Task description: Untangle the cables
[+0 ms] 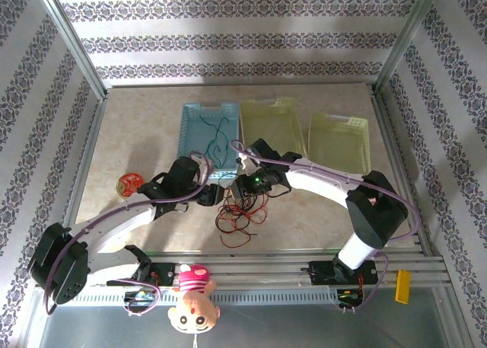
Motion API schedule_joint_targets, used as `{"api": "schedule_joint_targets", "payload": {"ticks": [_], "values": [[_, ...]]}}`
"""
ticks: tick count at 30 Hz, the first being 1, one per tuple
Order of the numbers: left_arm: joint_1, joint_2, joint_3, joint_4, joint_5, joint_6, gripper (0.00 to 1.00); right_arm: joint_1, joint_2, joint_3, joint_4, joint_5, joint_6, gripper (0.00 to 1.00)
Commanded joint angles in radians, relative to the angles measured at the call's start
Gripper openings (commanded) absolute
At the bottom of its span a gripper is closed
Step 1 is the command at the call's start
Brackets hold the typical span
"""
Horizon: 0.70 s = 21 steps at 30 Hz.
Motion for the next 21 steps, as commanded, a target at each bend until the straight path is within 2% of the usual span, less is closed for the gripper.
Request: {"api": "schedule_joint_targets", "payload": {"ticks": [1, 7, 8, 11, 13, 21], "values": [[-0.025, 0.029, 0.002, 0.048, -0.026, 0.013, 0.65, -0.002, 0.027, 0.022, -0.01, 0.04, -0.032, 0.42], [-0.071, 0.081, 0.016, 0.054, -0.052, 0.03, 0.65, -0.01, 0.057, 0.024, 0.004, 0.043, -0.037, 0.37], [-0.077, 0.088, 0.016, 0.058, -0.051, 0.031, 0.65, -0.009, 0.06, 0.022, 0.008, 0.042, -0.04, 0.33], [-0.091, 0.111, 0.019, 0.073, -0.051, 0.03, 0.65, -0.009, 0.055, 0.022, 0.017, 0.056, -0.043, 0.12], [-0.096, 0.128, 0.017, 0.092, -0.041, 0.028, 0.65, -0.01, 0.031, 0.007, 0.033, 0.063, -0.044, 0.04], [-0.103, 0.229, 0.035, 0.198, 0.054, 0.048, 0.65, -0.017, -0.163, -0.051, 0.083, -0.016, -0.031, 0.01]]}}
